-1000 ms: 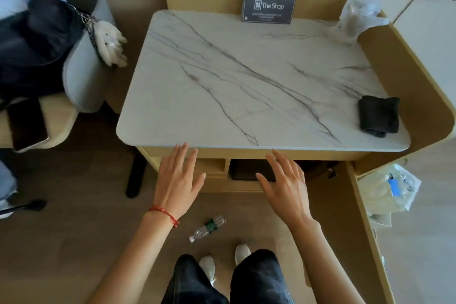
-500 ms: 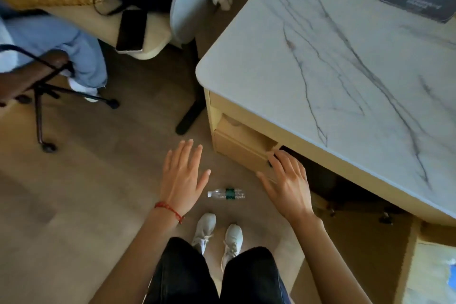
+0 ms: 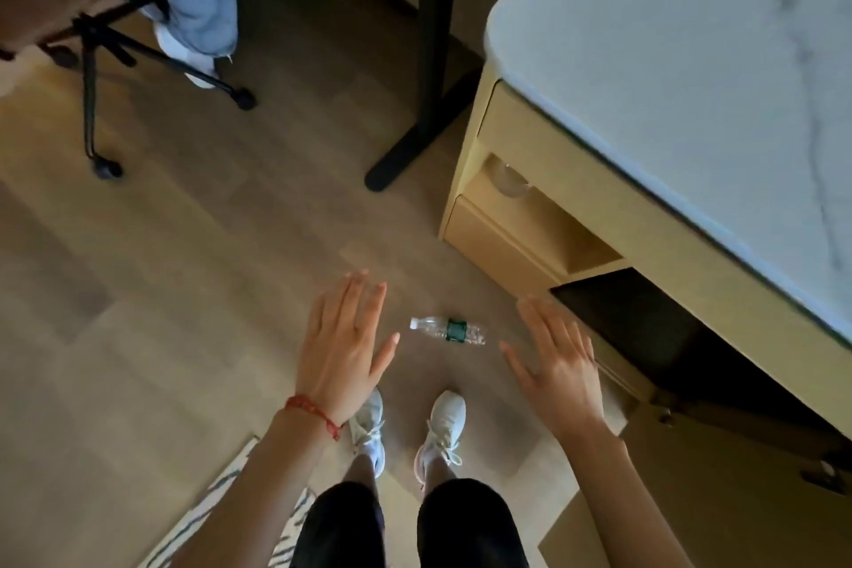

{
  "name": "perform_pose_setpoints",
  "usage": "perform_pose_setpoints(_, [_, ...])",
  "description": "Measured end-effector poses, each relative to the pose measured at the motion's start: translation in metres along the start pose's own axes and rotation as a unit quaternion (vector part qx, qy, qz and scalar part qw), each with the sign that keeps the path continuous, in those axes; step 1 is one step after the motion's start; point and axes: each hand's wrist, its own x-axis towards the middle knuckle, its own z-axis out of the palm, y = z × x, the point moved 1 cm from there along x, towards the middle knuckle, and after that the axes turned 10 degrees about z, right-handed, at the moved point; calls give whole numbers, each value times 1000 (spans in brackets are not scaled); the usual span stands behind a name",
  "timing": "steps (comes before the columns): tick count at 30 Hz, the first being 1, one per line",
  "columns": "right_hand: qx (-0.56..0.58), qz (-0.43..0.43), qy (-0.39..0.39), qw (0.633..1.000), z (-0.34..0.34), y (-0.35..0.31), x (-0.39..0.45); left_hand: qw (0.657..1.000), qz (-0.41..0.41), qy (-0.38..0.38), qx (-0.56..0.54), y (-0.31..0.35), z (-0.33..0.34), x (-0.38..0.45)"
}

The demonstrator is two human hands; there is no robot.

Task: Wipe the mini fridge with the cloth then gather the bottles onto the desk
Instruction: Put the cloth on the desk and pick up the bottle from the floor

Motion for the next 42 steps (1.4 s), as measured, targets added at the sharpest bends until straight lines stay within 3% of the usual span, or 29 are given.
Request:
perform_pose_setpoints(8, [32, -23, -48, 998, 138, 5, 48, 1000, -11, 26, -3, -65, 108, 37])
perform_pose_setpoints(15, [30, -35, -53, 998, 281, 44, 76, 999, -13, 28, -19, -100, 241, 47])
perform_pose_setpoints(25, [14, -8, -194, 981, 462, 122, 93, 996, -60, -22, -55, -139, 412, 41])
perform_pose_setpoints(32, [-14, 5, -273, 962, 549, 151, 100, 993, -88, -29, -70, -154, 471, 23])
perform_pose_setpoints(38, [-109, 0, -294, 950, 600, 161, 111, 992, -98, -44, -63, -166, 502, 14])
perform_pose_setpoints(42, [-84, 26, -282, 955, 607, 157, 111, 992, -101, -44, -60, -166, 506, 14])
